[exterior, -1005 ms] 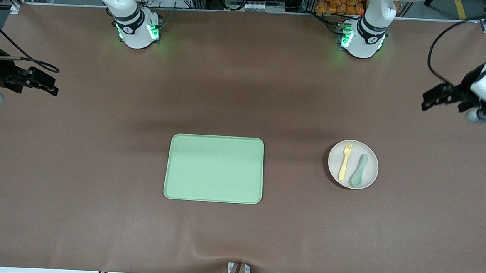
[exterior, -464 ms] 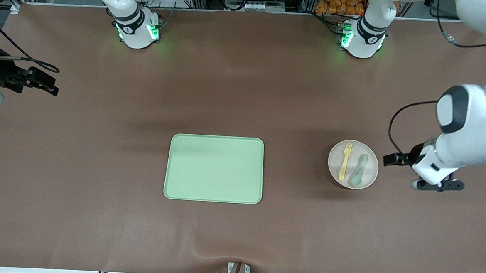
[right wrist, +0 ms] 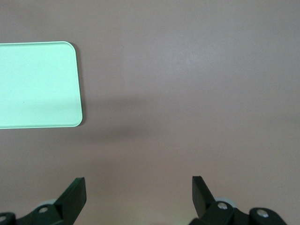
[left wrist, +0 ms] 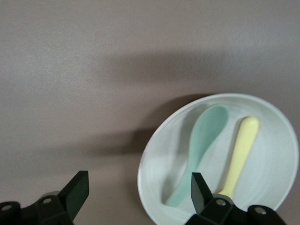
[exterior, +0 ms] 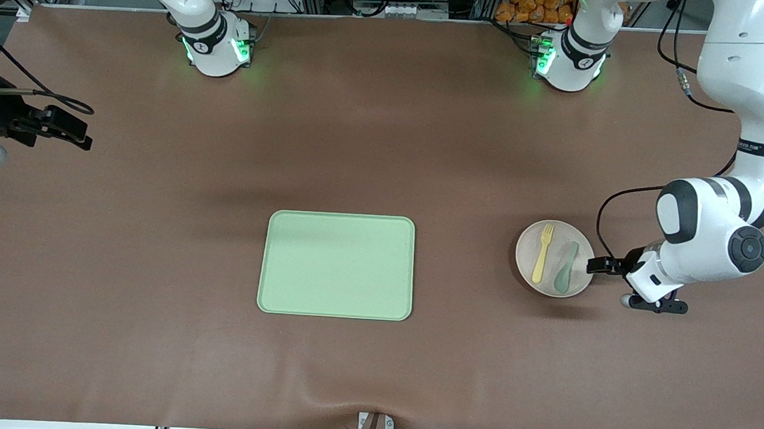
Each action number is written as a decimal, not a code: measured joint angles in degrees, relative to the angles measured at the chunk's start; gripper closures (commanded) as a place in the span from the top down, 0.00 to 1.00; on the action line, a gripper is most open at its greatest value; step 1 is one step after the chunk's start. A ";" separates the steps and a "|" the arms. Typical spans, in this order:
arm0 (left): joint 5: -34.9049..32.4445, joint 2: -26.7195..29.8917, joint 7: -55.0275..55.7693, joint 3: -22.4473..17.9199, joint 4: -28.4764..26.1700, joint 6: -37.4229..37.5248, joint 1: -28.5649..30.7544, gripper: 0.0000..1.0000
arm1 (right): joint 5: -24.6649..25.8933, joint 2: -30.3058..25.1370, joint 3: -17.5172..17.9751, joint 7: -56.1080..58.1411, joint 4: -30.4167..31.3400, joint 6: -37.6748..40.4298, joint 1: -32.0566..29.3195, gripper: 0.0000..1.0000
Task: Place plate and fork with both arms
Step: 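Grip the plate rim with the left gripper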
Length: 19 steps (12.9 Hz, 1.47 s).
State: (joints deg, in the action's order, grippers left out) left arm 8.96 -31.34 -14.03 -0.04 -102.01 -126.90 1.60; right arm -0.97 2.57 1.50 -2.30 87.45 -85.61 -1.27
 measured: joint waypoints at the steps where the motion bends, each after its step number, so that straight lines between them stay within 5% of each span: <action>1: 0.20 -0.63 -1.54 0.00 -0.04 -0.40 0.10 0.82 | 0.00 0.00 0.00 0.00 0.00 0.00 0.00 1.00; 3: 0.54 -2.53 -2.52 0.16 -0.10 -2.51 0.01 0.57 | 0.00 0.00 0.00 0.00 0.01 0.00 0.00 1.00; 7: 0.81 -4.58 -6.42 0.39 -0.07 -3.72 -0.08 0.34 | 0.00 0.00 0.00 0.00 0.01 0.00 0.00 1.00; 15: 1.07 -5.04 -8.51 0.54 -0.13 -3.69 0.23 0.00 | 0.00 0.00 0.00 0.00 0.01 0.00 0.00 1.00; 19: 1.19 -4.55 -8.99 1.00 0.05 -3.22 0.21 0.00 | 0.00 0.00 -0.01 0.00 0.01 0.01 0.00 1.00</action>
State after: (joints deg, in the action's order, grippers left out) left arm 10.16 -35.89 -23.02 0.96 -101.96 -130.12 1.81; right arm -0.97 2.57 1.50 -2.31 87.46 -85.60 -1.27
